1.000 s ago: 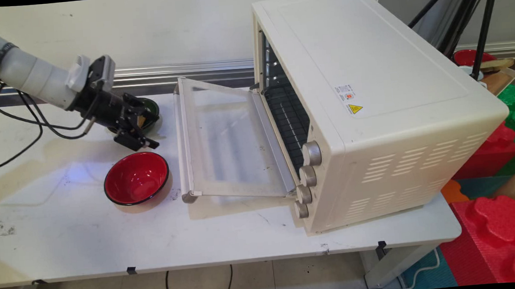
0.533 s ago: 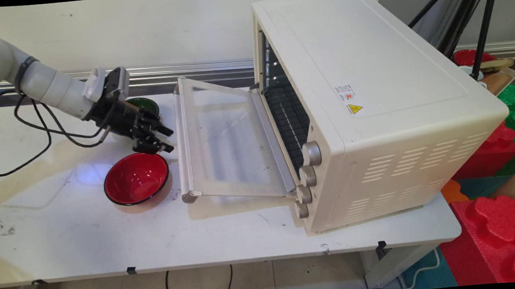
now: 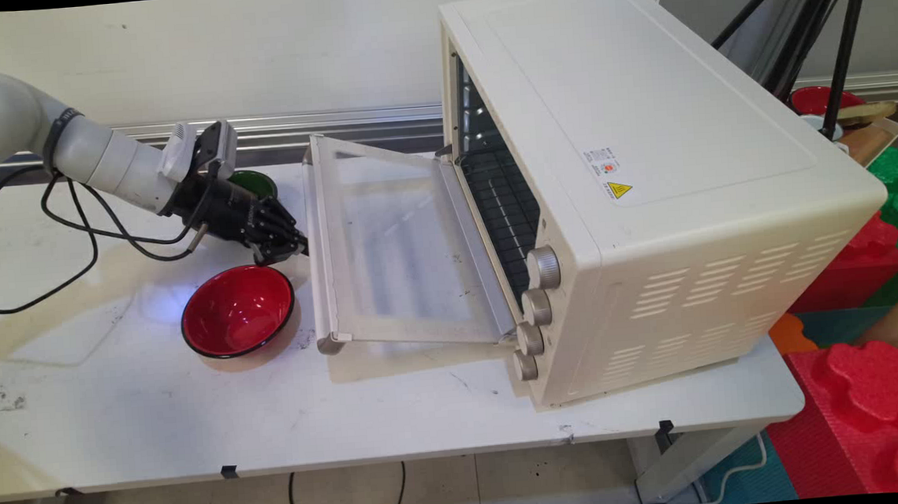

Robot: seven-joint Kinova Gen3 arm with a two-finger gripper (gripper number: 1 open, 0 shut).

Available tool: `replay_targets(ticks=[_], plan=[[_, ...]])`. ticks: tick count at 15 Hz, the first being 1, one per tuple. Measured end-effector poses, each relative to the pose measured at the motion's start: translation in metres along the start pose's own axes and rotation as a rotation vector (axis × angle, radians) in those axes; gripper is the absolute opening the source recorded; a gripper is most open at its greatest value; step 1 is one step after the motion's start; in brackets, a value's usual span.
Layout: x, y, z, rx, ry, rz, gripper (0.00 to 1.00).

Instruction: Close the oven

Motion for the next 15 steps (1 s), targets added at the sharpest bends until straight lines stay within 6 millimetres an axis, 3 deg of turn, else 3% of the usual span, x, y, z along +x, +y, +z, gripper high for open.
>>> replay_targets(ticks=[8, 10, 15], plan=[[0.01, -0.001, -0.004, -0.003, 0.105, -0.018, 0.0], [0.008, 0.005, -0.016, 0.012, 0.152, -0.038, 0.0], [0.037, -0.003, -0.015, 0.006, 0.279, -0.059, 0.0]])
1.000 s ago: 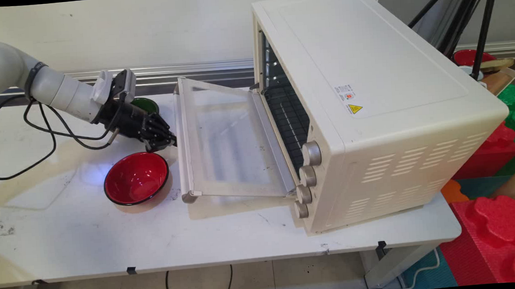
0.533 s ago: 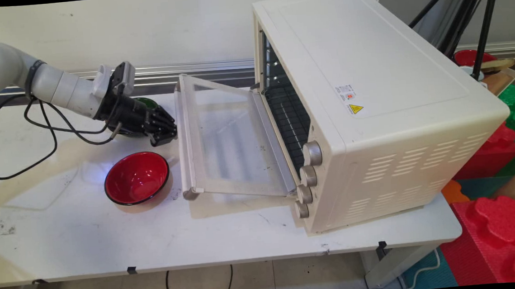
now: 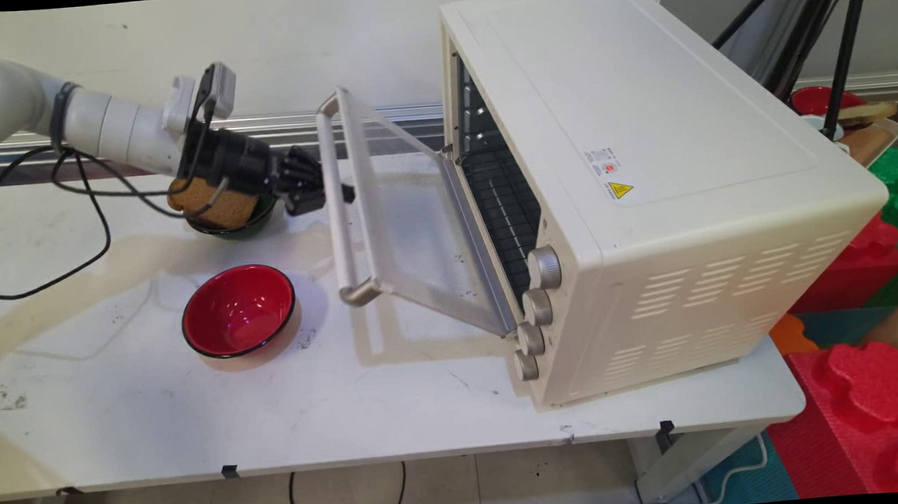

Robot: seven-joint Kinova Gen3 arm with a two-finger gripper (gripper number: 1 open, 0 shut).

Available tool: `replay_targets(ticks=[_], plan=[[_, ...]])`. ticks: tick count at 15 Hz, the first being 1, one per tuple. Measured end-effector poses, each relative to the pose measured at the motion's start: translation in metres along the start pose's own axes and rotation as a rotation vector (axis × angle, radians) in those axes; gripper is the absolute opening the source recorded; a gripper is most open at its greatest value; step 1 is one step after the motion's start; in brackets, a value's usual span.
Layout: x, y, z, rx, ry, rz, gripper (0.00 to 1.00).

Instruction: Close the oven

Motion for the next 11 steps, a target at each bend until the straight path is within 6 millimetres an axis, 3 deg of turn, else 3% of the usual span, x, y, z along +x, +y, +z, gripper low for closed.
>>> replay_targets(ticks=[6, 11], plan=[[0.036, -0.01, 0.024, -0.006, 0.119, -0.013, 0.0], [0.051, -0.017, 0.033, -0.007, 0.152, 0.0, 0.0]])
